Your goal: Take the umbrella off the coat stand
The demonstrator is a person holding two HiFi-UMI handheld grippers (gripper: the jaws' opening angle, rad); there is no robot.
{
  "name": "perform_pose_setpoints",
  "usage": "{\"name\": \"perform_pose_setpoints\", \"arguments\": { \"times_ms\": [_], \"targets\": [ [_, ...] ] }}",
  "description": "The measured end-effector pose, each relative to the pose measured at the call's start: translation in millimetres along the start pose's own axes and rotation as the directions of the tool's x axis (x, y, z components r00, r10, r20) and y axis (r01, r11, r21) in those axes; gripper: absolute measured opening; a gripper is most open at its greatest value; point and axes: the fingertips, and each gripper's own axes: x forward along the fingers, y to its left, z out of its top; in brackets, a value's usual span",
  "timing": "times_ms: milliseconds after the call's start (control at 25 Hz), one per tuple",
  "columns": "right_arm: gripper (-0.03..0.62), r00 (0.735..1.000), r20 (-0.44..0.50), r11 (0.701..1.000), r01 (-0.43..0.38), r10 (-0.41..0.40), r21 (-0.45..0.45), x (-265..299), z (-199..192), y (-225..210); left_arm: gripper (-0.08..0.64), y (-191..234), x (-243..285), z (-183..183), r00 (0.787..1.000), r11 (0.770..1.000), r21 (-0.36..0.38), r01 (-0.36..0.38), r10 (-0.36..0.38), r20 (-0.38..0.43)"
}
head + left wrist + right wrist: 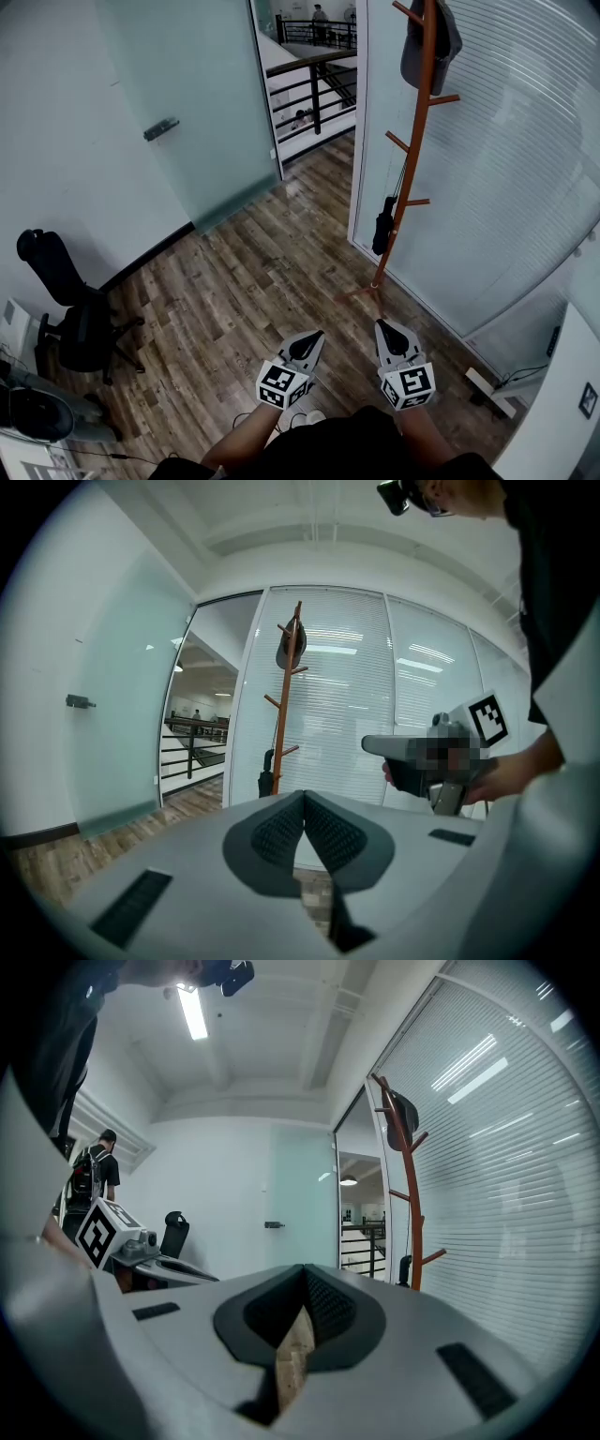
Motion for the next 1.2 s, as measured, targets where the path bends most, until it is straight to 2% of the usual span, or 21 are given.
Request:
{"name": "perform_pose_setpoints", "arguments": {
  "times_ms": [120, 360, 600, 840, 1200],
  "targets": [
    [0.005, 0.999, 0.004, 0.999, 0.035, -0.035, 0.006, 7.2, 2.3, -4.7, 0.014, 9.7, -0.7, 5.0, 1.000, 0.999, -0.029, 0.025, -0.024, 0.016],
    [0.005, 0.996, -0.031, 0.997, 0.083, -0.082, 0.012, 19.8, -4.2, -23.7, 0.014, 27.2, 7.2, 5.4, 1.000, 0.999, -0.042, 0.028, -0.028, 0.013],
    [0.005, 0.993, -0.063, 0.995, 0.103, -0.103, 0.011, 46.6, -12.5, -45.7, 0.014, 36.8, 29.8, 11.9, 0.998, 0.998, -0.007, 0.057, -0.057, 0.026],
    [0.005, 0.993, -0.047, 0.994, 0.106, -0.104, 0.034, 75.2, -8.8, -78.6, 0.014, 54.3, 72.3, 27.3, 0.998, 0.998, 0.030, 0.064, -0.065, 0.021],
    [0.005, 0.995, -0.074, 0.996, 0.077, -0.073, 0.052, 122.5, -12.8, -145.5, 0.014, 66.9, 164.4, 45.5, 0.996, 0.995, 0.055, 0.086, -0.085, -0.017]
  ]
}}
